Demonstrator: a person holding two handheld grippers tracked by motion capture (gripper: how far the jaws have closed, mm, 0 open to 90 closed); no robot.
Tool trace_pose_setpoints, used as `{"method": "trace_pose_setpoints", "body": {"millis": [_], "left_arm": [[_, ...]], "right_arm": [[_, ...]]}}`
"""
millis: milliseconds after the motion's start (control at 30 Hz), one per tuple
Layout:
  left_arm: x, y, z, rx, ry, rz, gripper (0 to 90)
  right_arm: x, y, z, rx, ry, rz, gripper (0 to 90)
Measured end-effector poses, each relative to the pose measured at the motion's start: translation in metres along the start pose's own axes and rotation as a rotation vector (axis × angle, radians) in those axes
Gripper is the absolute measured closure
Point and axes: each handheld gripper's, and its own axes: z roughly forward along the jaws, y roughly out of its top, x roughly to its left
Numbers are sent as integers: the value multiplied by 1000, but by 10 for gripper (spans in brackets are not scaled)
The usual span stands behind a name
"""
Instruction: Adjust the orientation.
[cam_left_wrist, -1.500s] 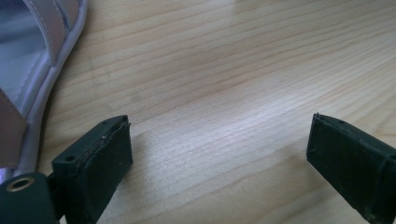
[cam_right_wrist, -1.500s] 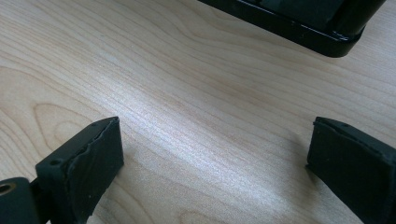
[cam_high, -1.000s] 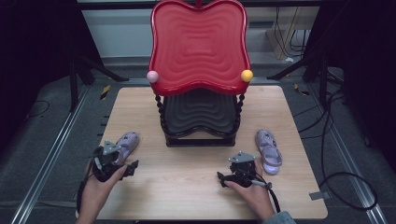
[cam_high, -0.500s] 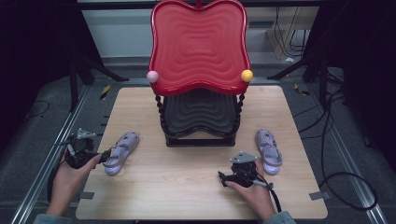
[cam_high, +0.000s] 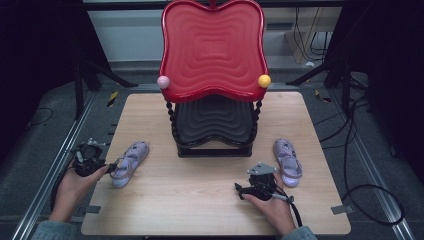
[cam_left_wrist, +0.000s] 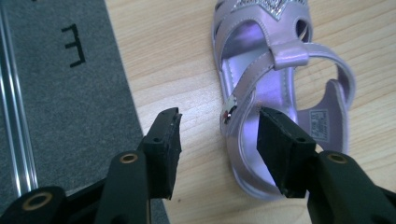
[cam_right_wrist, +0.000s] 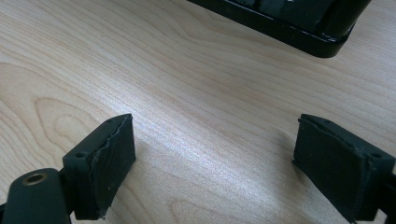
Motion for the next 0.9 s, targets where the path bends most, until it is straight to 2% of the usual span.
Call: {"method": "trace_pose_setpoints", "body": {"millis": [300, 367, 400, 567, 633, 733, 833, 900], "left_arm": [[1, 3, 22, 81, -41, 6, 650], [2, 3, 24, 83, -59, 4, 725], [2, 3, 24, 76, -57, -7, 793], [-3, 0, 12, 39, -76, -16, 820], [-10, -2, 3, 21, -80, 15, 821], [-27, -5, -11, -8, -114, 47, 821], [-51, -4, -23, -36, -148, 110, 822], [-75, 2, -24, -60, -178, 158, 822]], "right_arm": [[0, 0, 0, -3, 5, -2, 138], [0, 0, -1, -2, 4, -2, 141], [0, 0, -1, -2, 5, -2, 142], [0, 0, -1, -2, 6, -2, 143], [0, 0, -1, -2, 6, -2, 144], [0, 0, -1, -3, 6, -2, 144], [0, 0, -1, -3, 6, -2, 145], [0, 0, -1, -3, 6, -2, 145]]}}
